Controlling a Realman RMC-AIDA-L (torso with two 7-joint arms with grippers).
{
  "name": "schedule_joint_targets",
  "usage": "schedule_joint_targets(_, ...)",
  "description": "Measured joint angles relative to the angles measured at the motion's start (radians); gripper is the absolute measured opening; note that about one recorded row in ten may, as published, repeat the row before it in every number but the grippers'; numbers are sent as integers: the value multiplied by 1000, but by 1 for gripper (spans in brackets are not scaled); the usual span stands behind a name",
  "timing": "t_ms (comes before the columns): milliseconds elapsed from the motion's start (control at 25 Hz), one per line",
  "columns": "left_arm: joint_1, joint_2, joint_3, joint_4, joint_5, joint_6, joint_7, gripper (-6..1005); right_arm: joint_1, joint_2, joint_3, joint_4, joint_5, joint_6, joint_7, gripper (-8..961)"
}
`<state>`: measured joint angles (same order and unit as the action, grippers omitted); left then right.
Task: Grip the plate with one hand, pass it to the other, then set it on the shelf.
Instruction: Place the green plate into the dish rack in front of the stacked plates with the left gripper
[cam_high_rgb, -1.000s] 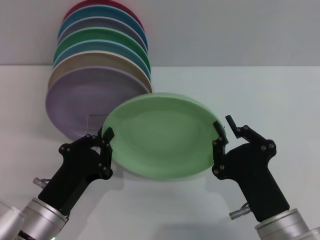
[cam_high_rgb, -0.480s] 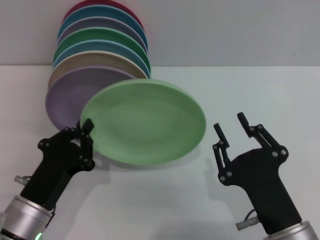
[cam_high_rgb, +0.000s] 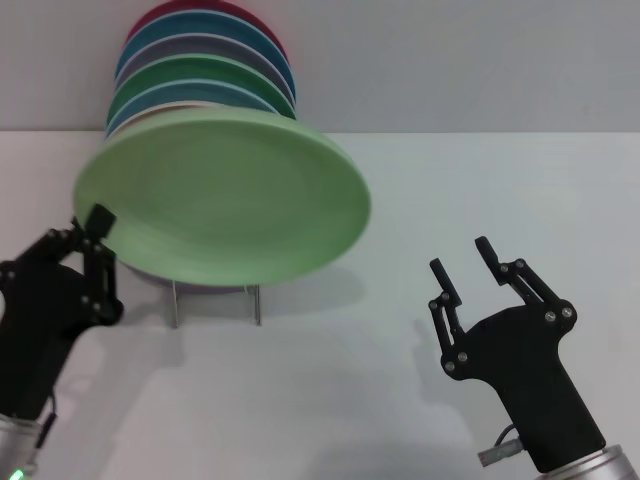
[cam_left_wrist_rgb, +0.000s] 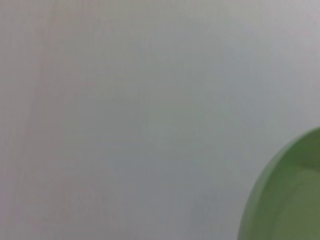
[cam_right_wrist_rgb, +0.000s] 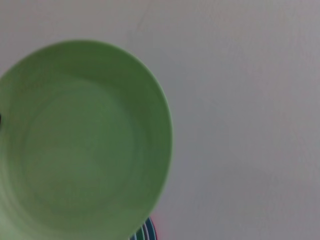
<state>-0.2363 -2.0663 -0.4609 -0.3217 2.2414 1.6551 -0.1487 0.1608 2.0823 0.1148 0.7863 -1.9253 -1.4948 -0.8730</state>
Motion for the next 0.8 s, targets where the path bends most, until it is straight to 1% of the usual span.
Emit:
schedule_joint_targets(80, -17, -2, -36, 29, 0, 15, 8, 92, 6, 1, 5, -21, 1, 11, 11, 375)
schedule_joint_targets(120, -17, -2, -36, 29, 0, 15, 8, 94, 6, 1, 5, -21, 1, 11, 11, 375)
schedule_joint_targets(280, -42, 0, -91, 74, 4, 20, 18, 99, 10, 3, 19, -36, 2, 25, 12, 375)
schedule_joint_targets(480, -68, 0, -100, 123, 4, 18, 51, 106, 12, 3, 41, -39, 4, 39, 13, 376)
schedule_joint_targets(640, -72, 0, -96, 130, 6, 12, 85, 112, 13, 3, 56, -43, 5, 39, 13, 376)
schedule_joint_targets(800, -88, -1, -91, 169, 8, 1, 97, 118, 13, 2, 69, -44, 6, 39, 12, 375)
